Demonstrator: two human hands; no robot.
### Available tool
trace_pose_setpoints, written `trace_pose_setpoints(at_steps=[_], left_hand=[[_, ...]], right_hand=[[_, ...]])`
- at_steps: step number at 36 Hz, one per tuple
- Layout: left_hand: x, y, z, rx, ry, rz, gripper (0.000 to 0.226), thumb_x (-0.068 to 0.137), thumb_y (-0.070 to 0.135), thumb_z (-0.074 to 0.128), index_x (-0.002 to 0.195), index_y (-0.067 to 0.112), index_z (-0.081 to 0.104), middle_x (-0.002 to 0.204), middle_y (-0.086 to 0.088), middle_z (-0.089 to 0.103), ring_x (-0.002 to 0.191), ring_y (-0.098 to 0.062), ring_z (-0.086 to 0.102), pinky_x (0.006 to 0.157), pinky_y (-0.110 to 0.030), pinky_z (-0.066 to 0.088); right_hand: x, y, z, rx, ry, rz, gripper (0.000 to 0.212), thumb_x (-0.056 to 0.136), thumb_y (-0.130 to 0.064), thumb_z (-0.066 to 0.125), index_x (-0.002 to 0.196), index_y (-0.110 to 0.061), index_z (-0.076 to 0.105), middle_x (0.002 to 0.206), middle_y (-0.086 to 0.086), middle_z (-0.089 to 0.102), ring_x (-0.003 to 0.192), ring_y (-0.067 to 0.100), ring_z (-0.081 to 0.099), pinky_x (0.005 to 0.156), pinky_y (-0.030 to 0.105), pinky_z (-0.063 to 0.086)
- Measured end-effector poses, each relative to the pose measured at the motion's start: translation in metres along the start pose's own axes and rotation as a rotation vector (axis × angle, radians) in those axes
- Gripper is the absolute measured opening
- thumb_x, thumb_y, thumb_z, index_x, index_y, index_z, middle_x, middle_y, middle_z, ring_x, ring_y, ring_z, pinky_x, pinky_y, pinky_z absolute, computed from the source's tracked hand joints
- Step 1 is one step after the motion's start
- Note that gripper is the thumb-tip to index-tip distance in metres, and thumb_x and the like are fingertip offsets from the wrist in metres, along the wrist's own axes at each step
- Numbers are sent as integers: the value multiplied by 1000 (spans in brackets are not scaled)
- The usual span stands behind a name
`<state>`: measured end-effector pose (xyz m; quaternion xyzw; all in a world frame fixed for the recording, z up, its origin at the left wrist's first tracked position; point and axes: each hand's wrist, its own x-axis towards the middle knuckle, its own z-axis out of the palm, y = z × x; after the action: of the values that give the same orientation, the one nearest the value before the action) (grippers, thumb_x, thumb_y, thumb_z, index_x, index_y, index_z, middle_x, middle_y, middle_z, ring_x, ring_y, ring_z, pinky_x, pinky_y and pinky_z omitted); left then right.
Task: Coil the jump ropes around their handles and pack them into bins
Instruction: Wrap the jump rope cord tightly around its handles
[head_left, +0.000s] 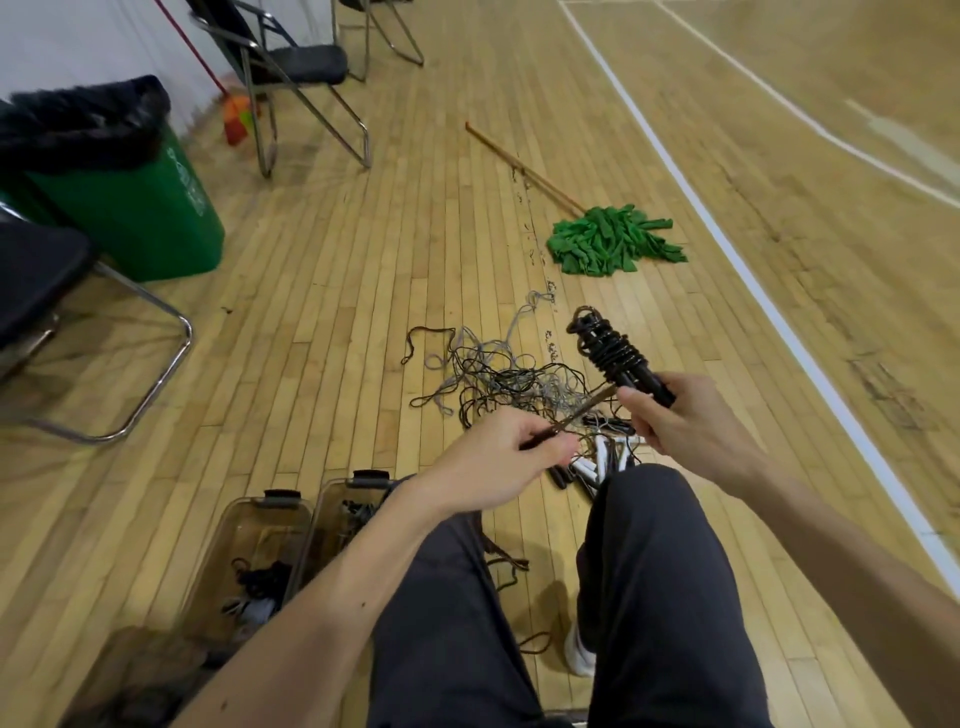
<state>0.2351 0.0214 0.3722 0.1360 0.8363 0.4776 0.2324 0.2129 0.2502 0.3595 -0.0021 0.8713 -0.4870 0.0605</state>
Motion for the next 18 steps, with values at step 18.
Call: trace_pose_setpoints(at_steps=[18], left_hand=[[14, 95, -30, 1096, 64, 279, 30, 99, 43, 55, 111, 19, 68, 74, 10, 53, 72, -11, 56, 62, -24, 43]], right_hand=[[-2, 3, -2, -132, -281, 212, 32, 102, -27, 57, 76, -11, 53, 61, 2, 49, 51, 14, 40, 48, 27, 33]])
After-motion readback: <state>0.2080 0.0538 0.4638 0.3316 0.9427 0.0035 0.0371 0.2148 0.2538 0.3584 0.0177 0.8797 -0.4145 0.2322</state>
